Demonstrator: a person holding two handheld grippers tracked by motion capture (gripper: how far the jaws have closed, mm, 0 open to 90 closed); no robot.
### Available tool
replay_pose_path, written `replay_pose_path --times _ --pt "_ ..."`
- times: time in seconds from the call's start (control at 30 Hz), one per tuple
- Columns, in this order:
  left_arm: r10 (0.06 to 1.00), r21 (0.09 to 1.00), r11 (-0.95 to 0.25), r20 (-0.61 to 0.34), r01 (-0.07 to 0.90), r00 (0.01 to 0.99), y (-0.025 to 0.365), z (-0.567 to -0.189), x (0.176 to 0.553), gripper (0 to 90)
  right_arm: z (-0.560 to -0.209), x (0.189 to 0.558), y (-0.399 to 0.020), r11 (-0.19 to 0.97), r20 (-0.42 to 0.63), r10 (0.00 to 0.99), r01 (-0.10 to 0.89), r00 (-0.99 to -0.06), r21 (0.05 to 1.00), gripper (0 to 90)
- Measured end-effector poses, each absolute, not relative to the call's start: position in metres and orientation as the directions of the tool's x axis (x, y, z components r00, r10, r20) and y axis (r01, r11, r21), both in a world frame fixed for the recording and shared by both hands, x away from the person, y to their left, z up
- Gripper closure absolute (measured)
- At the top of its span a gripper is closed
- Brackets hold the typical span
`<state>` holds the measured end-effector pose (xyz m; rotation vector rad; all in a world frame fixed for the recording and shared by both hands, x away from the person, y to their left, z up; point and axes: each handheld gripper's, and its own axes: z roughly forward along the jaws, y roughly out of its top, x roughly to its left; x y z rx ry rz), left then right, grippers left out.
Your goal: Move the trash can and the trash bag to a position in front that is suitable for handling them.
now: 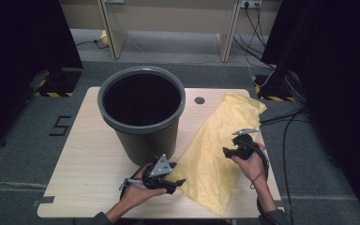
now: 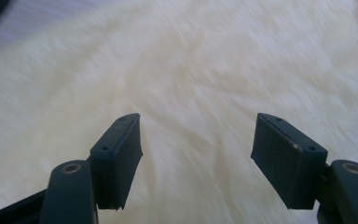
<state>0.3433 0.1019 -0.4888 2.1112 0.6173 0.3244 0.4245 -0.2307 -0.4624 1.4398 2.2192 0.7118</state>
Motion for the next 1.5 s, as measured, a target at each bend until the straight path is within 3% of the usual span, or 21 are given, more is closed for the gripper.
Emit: replay_pose_path --times 0.17,0.33,0.57,0.63,0.7,0.8,1.07,1.5 --pt "0.547 0.759 -0.538 -0.018 0.368 0.837 0.103 -0.512 0.349 34.8 -0.483 0.417 -0.252 0.289 -0.011 0.937 0.759 -0.349 0.583 32.9" --pt "0.504 0.748 -0.569 -0.011 0.342 0.863 0.088 -0.517 0.343 36.2 -0.497 0.431 -0.249 0.302 -0.009 0.931 0.754 -0.366 0.583 31.3" --pt "0.451 0.745 -0.592 -0.009 0.307 0.893 0.058 -0.516 0.335 36.5 -0.495 0.458 -0.245 0.327 -0.012 0.921 0.756 -0.389 0.566 32.2" --pt "0.434 0.747 -0.596 -0.009 0.294 0.901 0.049 -0.516 0.333 36.0 -0.491 0.461 -0.245 0.343 -0.067 0.926 0.757 -0.371 0.556 32.6" --pt "0.422 0.748 -0.600 -0.005 0.283 0.907 0.044 -0.517 0.333 34.6 -0.481 0.456 -0.242 0.329 -0.088 0.934 0.739 -0.346 0.588 32.4" --pt "0.405 0.755 -0.602 0.008 0.260 0.914 0.046 -0.515 0.332 32.4 -0.470 0.441 -0.226 0.362 -0.075 0.911 0.700 -0.405 0.615 32.0" --pt "0.451 0.813 -0.518 -0.003 0.265 0.892 0.103 -0.491 0.323 29.8 -0.490 0.399 -0.206 0.459 -0.020 0.840 0.689 -0.543 0.561 31.4" --pt "0.669 0.746 -0.486 -0.017 0.455 0.743 0.221 -0.511 0.329 30.1 -0.494 0.395 -0.260 0.505 -0.005 0.800 0.668 -0.601 0.547 31.4"
